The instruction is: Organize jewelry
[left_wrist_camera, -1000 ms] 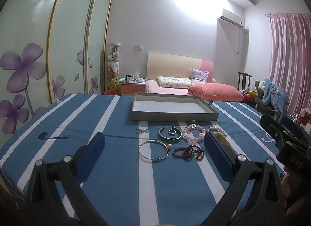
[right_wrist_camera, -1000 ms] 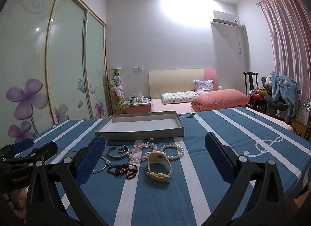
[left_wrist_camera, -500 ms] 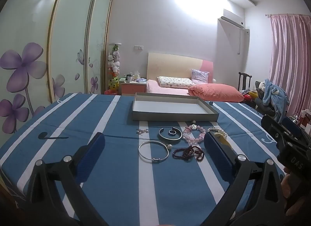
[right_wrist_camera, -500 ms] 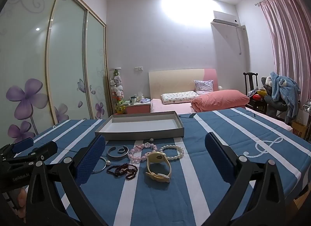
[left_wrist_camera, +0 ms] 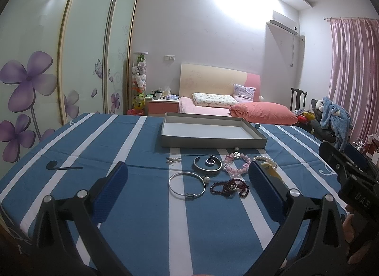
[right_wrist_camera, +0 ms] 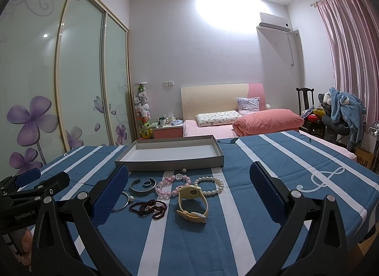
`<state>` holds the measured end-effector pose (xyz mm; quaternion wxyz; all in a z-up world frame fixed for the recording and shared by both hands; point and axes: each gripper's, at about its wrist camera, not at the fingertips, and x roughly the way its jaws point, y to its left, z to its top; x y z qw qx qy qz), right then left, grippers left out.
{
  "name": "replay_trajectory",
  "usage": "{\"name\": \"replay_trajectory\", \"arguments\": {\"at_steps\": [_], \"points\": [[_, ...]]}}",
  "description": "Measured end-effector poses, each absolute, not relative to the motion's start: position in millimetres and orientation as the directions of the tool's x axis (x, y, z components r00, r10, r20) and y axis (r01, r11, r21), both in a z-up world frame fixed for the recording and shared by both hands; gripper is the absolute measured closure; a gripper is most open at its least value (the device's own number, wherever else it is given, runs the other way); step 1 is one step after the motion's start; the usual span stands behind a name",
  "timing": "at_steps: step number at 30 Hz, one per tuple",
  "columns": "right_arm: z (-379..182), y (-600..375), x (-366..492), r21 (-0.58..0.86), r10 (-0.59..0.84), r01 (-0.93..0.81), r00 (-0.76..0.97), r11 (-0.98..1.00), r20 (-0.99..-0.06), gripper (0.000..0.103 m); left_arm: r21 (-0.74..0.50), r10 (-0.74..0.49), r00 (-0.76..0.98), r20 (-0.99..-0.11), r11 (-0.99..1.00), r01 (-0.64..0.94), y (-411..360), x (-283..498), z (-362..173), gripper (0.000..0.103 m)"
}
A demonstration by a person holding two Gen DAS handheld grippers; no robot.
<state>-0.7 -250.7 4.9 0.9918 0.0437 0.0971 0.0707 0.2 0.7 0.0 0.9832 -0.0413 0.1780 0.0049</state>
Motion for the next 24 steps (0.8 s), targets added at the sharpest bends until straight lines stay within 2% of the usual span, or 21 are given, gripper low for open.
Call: {"name": "replay_trajectory", "arguments": {"at_steps": [24], "points": [[2.4,-249.1,1.0,0.101,0.149,-0.131,0.971,0.986,-0.19,0.002,-0.081,-0.006,0.936,-0.353,0.996,-0.024,0.8,0.3,0.1,0.004]]}}
